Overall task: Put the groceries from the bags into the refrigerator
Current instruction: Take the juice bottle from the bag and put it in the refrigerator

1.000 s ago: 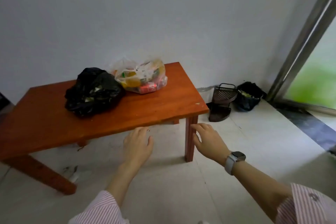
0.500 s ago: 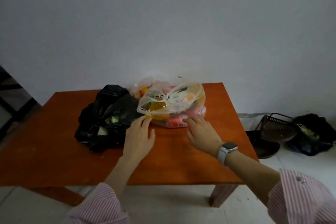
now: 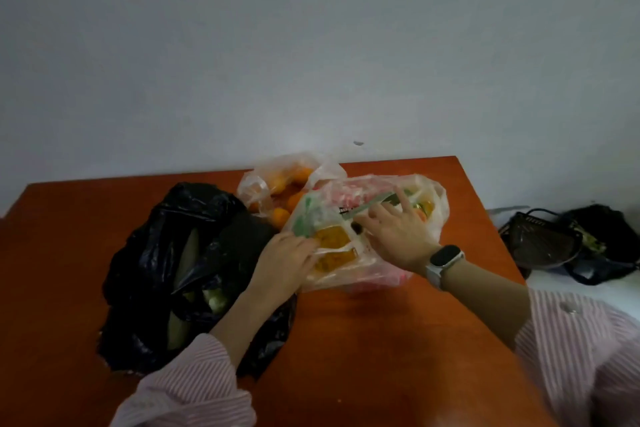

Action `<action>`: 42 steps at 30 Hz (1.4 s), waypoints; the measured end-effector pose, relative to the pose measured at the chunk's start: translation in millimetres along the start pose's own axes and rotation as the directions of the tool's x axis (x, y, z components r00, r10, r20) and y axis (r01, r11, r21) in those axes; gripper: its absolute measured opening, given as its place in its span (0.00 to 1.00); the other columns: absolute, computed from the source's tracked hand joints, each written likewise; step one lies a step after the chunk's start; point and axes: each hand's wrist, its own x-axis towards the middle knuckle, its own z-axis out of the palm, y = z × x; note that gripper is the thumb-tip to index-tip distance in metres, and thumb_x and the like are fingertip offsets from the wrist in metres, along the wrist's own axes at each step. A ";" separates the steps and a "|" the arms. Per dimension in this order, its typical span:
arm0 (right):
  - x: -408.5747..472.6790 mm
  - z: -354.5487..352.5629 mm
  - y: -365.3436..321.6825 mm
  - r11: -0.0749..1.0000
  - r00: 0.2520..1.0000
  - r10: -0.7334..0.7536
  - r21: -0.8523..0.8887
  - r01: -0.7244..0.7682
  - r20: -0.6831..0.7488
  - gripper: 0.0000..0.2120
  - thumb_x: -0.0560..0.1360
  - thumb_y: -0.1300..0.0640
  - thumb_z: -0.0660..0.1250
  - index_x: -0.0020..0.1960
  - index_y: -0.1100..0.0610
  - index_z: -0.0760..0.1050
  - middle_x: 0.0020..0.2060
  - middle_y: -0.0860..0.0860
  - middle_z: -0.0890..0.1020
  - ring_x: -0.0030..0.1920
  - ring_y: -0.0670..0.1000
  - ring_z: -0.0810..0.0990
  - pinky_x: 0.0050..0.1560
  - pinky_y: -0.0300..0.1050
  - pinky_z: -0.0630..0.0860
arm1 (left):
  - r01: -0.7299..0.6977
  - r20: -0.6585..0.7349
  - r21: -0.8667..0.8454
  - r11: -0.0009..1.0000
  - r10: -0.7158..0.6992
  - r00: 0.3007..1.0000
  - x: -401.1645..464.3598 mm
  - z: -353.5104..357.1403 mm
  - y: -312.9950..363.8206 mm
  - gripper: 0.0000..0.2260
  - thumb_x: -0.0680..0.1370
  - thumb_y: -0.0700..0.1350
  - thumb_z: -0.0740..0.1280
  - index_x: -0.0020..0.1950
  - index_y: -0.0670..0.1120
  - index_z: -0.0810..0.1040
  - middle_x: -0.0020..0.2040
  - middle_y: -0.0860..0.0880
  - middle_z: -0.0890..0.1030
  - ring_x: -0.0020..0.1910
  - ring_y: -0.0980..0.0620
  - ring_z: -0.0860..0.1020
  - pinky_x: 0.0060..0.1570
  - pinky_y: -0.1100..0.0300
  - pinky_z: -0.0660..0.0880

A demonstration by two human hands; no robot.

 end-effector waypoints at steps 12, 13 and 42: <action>-63.1 46.4 -9.9 0.965 0.969 0.200 0.198 -0.169 -0.147 0.23 0.71 0.51 0.65 0.64 0.56 0.67 0.51 0.56 0.75 0.45 0.55 0.78 0.41 0.49 0.77 | 0.219 -0.187 0.090 0.972 -0.199 0.962 -11.4 12.9 -16.1 0.37 0.63 0.29 0.71 0.70 0.46 0.67 0.54 0.40 0.78 0.31 0.44 0.76 0.26 0.57 0.69; -61.1 48.9 -14.4 0.973 0.966 0.183 0.177 -0.151 -0.181 0.21 0.72 0.49 0.62 0.63 0.55 0.68 0.53 0.55 0.74 0.49 0.56 0.76 0.46 0.52 0.75 | 0.188 -0.179 0.124 0.974 -0.164 0.970 -13.7 16.8 -18.6 0.37 0.63 0.29 0.71 0.70 0.47 0.66 0.56 0.39 0.77 0.35 0.43 0.77 0.28 0.56 0.71; 8.5 33.4 -58.0 0.974 0.968 -0.211 0.050 0.220 -0.136 0.26 0.65 0.42 0.71 0.60 0.52 0.74 0.57 0.54 0.79 0.60 0.56 0.75 0.63 0.60 0.69 | 0.328 -0.236 0.153 0.932 -0.288 0.928 -63.0 31.8 -24.8 0.16 0.76 0.40 0.57 0.59 0.41 0.78 0.51 0.47 0.83 0.62 0.49 0.75 0.66 0.47 0.61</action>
